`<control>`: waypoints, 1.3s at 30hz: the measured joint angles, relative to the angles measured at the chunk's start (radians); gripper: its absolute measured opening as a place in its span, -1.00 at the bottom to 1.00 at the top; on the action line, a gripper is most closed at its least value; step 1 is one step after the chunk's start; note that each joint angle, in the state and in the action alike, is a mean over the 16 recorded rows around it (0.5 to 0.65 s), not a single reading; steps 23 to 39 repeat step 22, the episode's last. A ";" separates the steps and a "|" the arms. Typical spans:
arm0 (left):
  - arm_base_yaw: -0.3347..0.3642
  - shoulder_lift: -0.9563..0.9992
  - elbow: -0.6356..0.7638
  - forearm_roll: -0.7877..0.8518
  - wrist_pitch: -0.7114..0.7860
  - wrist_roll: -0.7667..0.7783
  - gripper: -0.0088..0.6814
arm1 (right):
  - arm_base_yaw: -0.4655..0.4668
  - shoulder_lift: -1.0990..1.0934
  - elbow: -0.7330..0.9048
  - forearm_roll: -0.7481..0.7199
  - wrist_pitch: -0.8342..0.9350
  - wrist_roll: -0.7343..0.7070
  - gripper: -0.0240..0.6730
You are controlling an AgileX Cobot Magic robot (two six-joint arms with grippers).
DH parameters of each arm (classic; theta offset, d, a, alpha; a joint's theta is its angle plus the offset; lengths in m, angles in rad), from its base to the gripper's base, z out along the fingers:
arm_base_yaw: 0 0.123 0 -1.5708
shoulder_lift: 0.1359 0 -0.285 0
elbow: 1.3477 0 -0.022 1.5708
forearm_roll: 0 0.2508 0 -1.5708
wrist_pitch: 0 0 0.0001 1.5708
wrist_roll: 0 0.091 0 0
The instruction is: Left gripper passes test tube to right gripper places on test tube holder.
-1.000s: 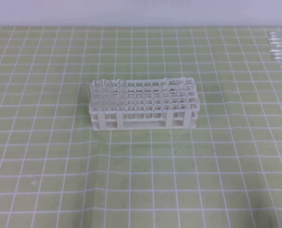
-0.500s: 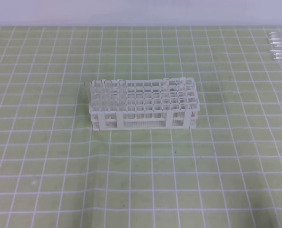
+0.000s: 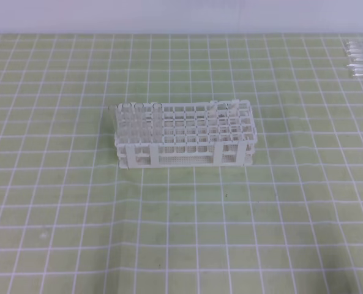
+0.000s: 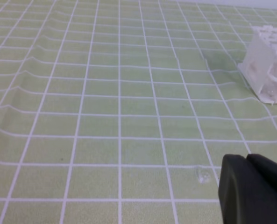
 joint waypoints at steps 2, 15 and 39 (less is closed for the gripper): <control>0.000 -0.002 0.001 0.000 -0.001 0.000 -0.98 | 0.000 0.000 0.000 0.000 0.000 0.000 -0.98; 0.000 0.002 -0.001 0.000 0.000 0.000 -0.98 | 0.000 0.000 0.000 0.000 0.000 0.000 -0.98; 0.000 0.002 -0.001 0.000 0.001 0.000 -0.98 | 0.000 0.000 0.000 0.000 0.000 0.000 -0.98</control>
